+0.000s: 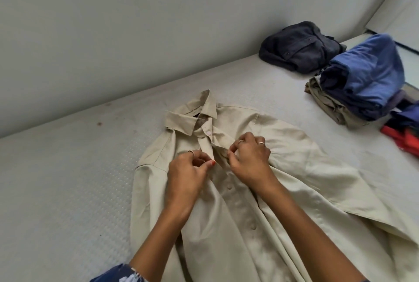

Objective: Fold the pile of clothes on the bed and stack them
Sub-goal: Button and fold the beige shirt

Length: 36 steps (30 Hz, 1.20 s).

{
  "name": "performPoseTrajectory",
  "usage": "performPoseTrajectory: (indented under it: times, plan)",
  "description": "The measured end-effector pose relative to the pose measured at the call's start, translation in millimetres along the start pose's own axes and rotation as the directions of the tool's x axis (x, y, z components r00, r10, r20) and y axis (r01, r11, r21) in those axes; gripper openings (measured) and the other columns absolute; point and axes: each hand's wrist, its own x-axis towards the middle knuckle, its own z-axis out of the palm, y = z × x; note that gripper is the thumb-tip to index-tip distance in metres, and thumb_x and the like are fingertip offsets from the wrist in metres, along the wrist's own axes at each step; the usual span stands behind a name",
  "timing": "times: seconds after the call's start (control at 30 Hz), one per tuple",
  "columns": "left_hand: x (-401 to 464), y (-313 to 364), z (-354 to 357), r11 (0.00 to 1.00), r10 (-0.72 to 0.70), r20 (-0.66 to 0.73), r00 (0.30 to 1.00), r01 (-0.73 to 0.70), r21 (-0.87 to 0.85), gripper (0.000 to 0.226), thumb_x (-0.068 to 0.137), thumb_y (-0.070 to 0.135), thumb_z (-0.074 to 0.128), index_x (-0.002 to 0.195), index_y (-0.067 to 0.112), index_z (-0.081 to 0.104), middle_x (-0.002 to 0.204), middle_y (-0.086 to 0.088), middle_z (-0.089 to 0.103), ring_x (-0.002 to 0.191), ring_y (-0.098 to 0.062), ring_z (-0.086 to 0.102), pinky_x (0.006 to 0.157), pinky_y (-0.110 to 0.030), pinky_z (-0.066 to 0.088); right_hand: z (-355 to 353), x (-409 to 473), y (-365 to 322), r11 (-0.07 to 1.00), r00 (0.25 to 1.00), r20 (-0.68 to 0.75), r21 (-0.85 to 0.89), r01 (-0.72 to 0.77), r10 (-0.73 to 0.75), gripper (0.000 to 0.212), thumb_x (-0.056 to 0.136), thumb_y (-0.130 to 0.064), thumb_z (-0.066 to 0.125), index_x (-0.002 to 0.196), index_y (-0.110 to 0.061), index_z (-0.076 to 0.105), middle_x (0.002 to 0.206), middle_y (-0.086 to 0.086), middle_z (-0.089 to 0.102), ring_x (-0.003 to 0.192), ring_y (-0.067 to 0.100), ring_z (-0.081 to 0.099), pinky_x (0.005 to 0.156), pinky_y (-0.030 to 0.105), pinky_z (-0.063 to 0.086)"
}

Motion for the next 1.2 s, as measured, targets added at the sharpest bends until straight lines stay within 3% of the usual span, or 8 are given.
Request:
performPoseTrajectory:
  times: [0.07,0.13,0.23,0.33,0.5,0.67,0.83,1.2]
  plan:
    - [-8.1,-0.6,-5.7,0.975,-0.099,0.062,0.993,0.109,-0.196,0.002,0.080,0.011,0.074,0.081,0.012,0.072,0.076,-0.007,0.073,0.073,-0.018,0.071,0.075,-0.033,0.058,-2.2,-10.1,-6.4,0.993,0.991,0.094,-0.063,0.103,-0.096,0.024,0.094,-0.030,0.049,0.102,-0.014,0.066,0.121,0.003,0.047,0.119,0.025,0.035,0.100,0.040,0.028]
    - [-13.8,2.2,-6.5,0.910,-0.171,0.176,0.969,0.224,-0.350,0.002,0.082,0.003,0.070,0.084,0.002,0.070,0.080,-0.016,0.073,0.077,-0.024,0.072,0.077,-0.033,0.059,-8.0,-16.2,-12.6,0.994,0.965,0.240,0.019,0.107,-0.108,0.023,0.091,-0.029,0.050,0.089,-0.013,0.066,0.108,0.008,0.058,0.112,0.027,0.046,0.095,0.037,0.037]
    - [-19.5,1.9,-2.4,0.914,-0.170,0.237,0.956,0.243,-0.324,0.007,0.083,0.002,0.069,0.078,0.007,0.069,0.076,-0.016,0.072,0.077,-0.025,0.072,0.079,-0.035,0.058,-16.2,-21.4,-10.9,0.986,0.930,0.358,0.163,0.022,-0.080,0.024,0.084,-0.025,0.056,0.075,-0.006,0.067,0.075,0.015,0.068,0.078,0.027,0.064,0.065,0.031,0.048]
    - [-20.2,0.5,1.4,0.914,-0.140,0.248,0.959,0.222,-0.340,0.013,0.083,-0.001,0.068,0.077,0.011,0.069,0.076,-0.014,0.071,0.076,-0.024,0.071,0.077,-0.031,0.058,-21.7,-26.0,-4.7,0.970,0.919,0.387,0.244,-0.016,-0.082,0.022,0.083,-0.024,0.060,0.076,-0.004,0.066,0.071,0.011,0.069,0.060,0.010,0.058,0.057,0.029,0.044]
    - [-21.1,-0.3,9.7,0.987,-0.005,0.132,0.991,0.026,-0.161,0.010,0.083,0.008,0.070,0.086,0.017,0.074,0.074,0.009,0.070,0.066,0.005,0.065,0.066,-0.011,0.050,-16.7,-28.8,-8.1,0.966,0.999,0.049,0.258,-0.013,0.001,0.014,0.081,-0.022,0.062,0.079,-0.008,0.062,0.081,0.001,0.061,0.073,0.013,0.056,0.055,0.013,0.035]
    - [-17.4,-4.9,15.5,0.987,-0.022,0.112,0.993,0.039,-0.155,0.010,0.083,0.012,0.070,0.090,0.019,0.074,0.081,0.008,0.072,0.078,-0.002,0.068,0.074,-0.018,0.054,-6.6,-38.3,-11.8,0.921,0.997,0.060,0.390,0.014,-0.041,0.005,0.081,-0.015,0.063,0.079,-0.010,0.060,0.074,0.000,0.061,0.062,0.011,0.052,0.055,0.017,0.039]
    - [-13.9,-2.0,15.5,0.935,-0.087,0.184,0.979,0.144,-0.325,0.012,0.082,0.002,0.071,0.079,0.013,0.070,0.075,-0.010,0.072,0.066,-0.016,0.070,0.061,-0.021,0.054,3.2,-39.1,-6.2,0.961,0.982,-0.189,0.275,0.042,0.011,0.006,0.079,-0.013,0.067,0.081,-0.012,0.061,0.084,0.001,0.057,0.073,0.015,0.054,0.066,0.027,0.043]
    - [-10.4,-4.7,17.7,0.962,-0.063,0.096,0.993,0.086,-0.257,0.015,0.080,0.010,0.073,0.080,0.026,0.073,0.079,0.004,0.074,0.078,-0.009,0.070,0.081,-0.033,0.057,5.0,-47.5,-12.2,0.913,0.985,-0.162,0.408,0.010,0.062,0.003,0.080,-0.014,0.070,0.082,-0.015,0.071,0.078,-0.002,0.067,0.071,0.011,0.063,0.070,0.030,0.053]
